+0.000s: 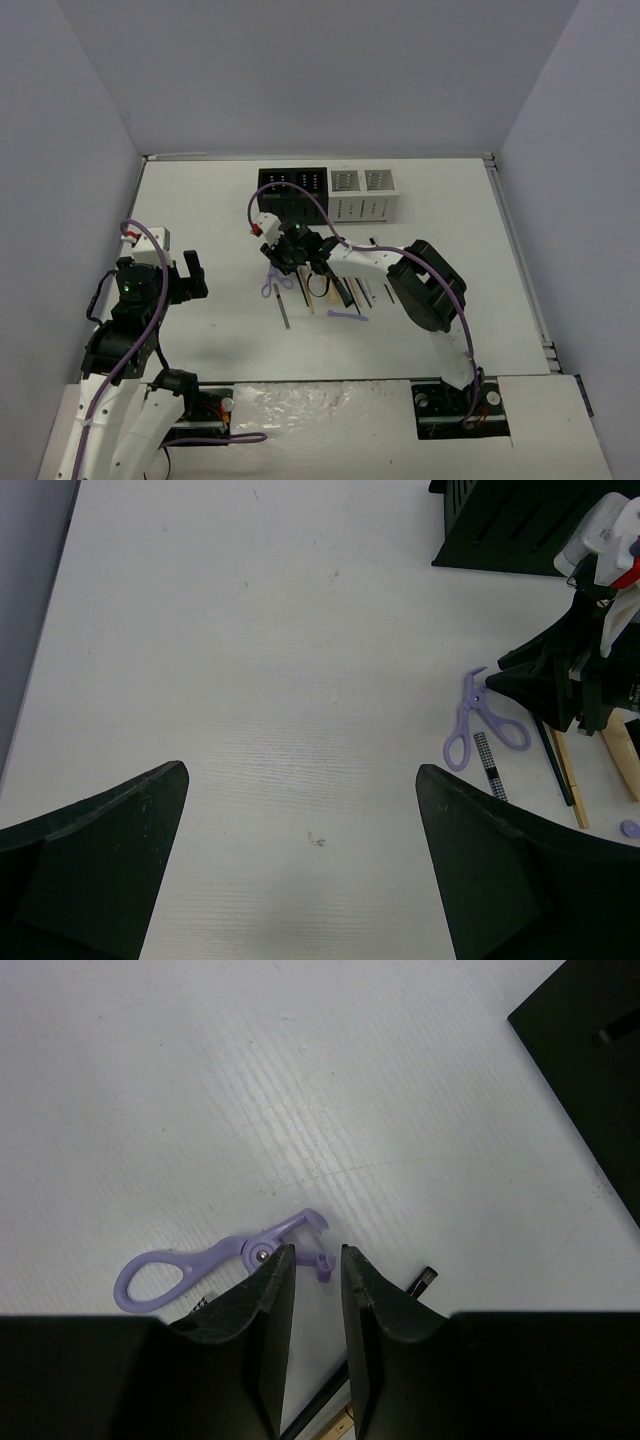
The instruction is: Organize the makeup
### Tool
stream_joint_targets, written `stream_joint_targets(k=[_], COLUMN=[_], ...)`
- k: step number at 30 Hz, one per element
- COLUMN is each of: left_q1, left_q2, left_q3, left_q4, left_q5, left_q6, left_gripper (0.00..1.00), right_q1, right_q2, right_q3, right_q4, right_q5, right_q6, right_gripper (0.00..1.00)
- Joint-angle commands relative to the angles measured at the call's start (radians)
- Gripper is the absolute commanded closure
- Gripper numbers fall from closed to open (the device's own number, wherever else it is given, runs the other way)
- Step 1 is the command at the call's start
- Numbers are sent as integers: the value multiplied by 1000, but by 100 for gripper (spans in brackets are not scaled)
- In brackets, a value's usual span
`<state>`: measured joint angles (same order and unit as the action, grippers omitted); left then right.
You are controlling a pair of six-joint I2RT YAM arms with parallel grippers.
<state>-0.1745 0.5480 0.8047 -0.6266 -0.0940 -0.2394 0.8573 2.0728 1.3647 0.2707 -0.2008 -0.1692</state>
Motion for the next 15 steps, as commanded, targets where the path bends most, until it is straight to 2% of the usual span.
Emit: stream_joint_targets(k=[1,15], left_q1=[6,6], left_q2=[17,21], left_q3=[22,22], left_q4=[57,56], left_q5=[8,13], left_q6=[-9,-9], left_gripper=[3,3], right_q1=[-7,-15], right_q2=[-13,-2], right_q3=[27,11], right_q4=[38,51], right_q5=[-12,-17], right_q6=[0,8], right_gripper=[78,79])
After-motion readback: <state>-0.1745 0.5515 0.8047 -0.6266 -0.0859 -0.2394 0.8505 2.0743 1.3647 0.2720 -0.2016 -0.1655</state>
